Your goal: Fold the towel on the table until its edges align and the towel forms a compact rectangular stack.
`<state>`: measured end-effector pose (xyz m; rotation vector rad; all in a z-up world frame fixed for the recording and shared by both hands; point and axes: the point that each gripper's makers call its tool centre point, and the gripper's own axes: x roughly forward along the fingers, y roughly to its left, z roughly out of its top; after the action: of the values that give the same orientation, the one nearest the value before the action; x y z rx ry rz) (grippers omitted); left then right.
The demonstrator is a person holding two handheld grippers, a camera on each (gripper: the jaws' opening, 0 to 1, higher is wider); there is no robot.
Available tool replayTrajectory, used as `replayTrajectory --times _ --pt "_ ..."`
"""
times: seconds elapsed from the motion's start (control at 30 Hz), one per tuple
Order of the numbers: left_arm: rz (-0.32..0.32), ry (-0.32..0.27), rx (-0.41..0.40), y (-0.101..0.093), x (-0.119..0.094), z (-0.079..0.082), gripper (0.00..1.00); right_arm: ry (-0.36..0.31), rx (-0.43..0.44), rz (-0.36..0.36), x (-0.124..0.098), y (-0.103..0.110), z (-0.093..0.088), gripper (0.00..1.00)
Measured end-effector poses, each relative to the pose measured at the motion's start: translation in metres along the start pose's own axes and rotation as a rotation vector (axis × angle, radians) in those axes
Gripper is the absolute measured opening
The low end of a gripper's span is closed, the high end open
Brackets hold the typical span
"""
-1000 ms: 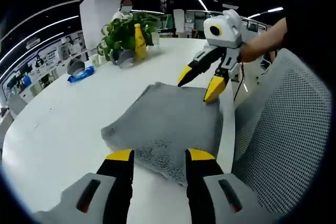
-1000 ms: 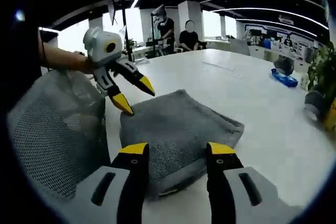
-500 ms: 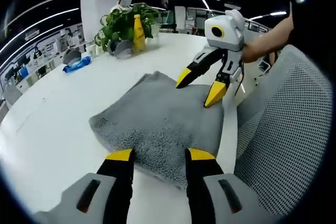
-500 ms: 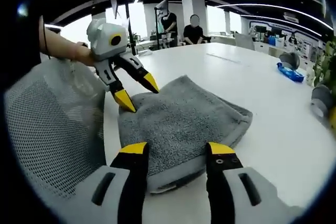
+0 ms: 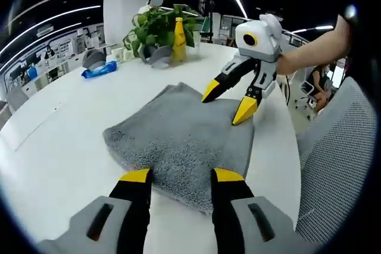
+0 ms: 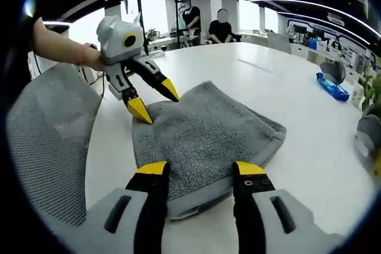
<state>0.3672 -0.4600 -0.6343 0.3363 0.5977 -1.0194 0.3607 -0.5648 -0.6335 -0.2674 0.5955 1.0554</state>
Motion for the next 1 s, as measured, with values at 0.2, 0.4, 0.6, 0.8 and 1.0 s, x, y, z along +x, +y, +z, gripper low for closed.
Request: replayTrajectory --times 0.2,0.4,0.6,0.8,1.0 --pt "-0.004 -0.011 -0.015 0.022 0.006 0.005 0.41 -0.013 0.012 -0.003 0.010 -0.018 0.009 0.42" --pt "0.003 -0.019 -0.022 0.023 0.006 0.005 0.41 -0.021 0.018 -0.010 0.010 -0.019 0.010 0.42" --pt "0.046 -0.064 -0.162 0.025 -0.008 0.013 0.46 -0.037 0.067 -0.055 -0.003 -0.017 0.017 0.46" --pt "0.149 -0.247 -0.140 0.019 -0.073 0.051 0.62 -0.179 0.081 -0.161 -0.051 -0.003 0.043 0.59" --pt "0.290 -0.367 -0.194 0.008 -0.161 0.050 0.86 -0.320 0.077 -0.323 -0.114 0.014 0.065 0.76"
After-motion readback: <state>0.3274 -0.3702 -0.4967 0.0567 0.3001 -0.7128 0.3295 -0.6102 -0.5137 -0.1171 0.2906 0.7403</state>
